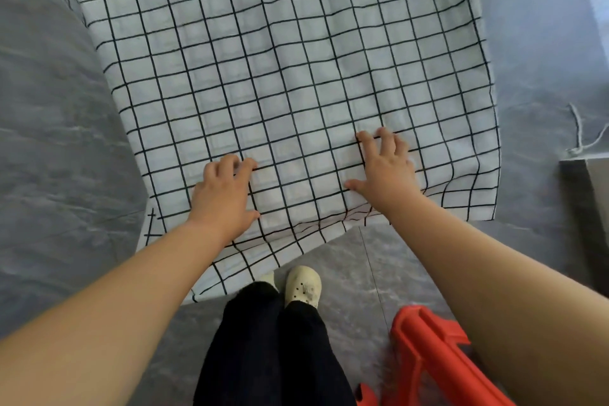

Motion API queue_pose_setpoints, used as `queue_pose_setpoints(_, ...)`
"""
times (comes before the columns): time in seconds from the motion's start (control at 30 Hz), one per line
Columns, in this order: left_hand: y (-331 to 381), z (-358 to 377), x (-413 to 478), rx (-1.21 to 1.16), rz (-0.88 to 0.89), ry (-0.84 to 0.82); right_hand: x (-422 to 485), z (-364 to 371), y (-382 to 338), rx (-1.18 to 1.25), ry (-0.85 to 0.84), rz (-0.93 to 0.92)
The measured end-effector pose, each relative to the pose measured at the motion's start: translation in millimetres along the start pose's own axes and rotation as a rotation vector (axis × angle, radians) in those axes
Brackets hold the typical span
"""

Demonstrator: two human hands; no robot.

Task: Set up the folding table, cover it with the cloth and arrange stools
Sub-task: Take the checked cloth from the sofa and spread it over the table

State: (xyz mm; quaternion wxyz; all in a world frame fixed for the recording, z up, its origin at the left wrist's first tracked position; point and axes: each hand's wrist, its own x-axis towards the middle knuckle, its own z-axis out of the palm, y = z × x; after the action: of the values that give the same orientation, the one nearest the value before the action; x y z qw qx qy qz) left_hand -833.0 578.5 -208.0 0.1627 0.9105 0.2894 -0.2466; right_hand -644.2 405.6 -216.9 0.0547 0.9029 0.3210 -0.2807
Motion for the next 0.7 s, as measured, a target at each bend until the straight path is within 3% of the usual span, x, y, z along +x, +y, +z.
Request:
queue_pose_setpoints(0.43, 14.4, -19.5, 19.4, 0.118, -0.057, -0.181, 25.8, -36.4, -22.4, -0.090, -0.241, 0.146)
queue_pose_setpoints(0.57, 38.8, -34.9, 42.5, 0.088, 0.040, -0.065, 49.8, -47.6, -21.2, -0.244, -0.251, 0.019)
queue_pose_setpoints(0.63, 59.2, -44.9, 65.2, 0.026, 0.108, -0.005, 64.9, -61.1, -12.2, -0.097, -0.289, -0.021)
queue_pose_setpoints(0.7, 82.1, -53.2, 92.7, 0.030, 0.140, 0.023, 83.0, -77.7, 5.7, 0.109, -0.190, -0.064)
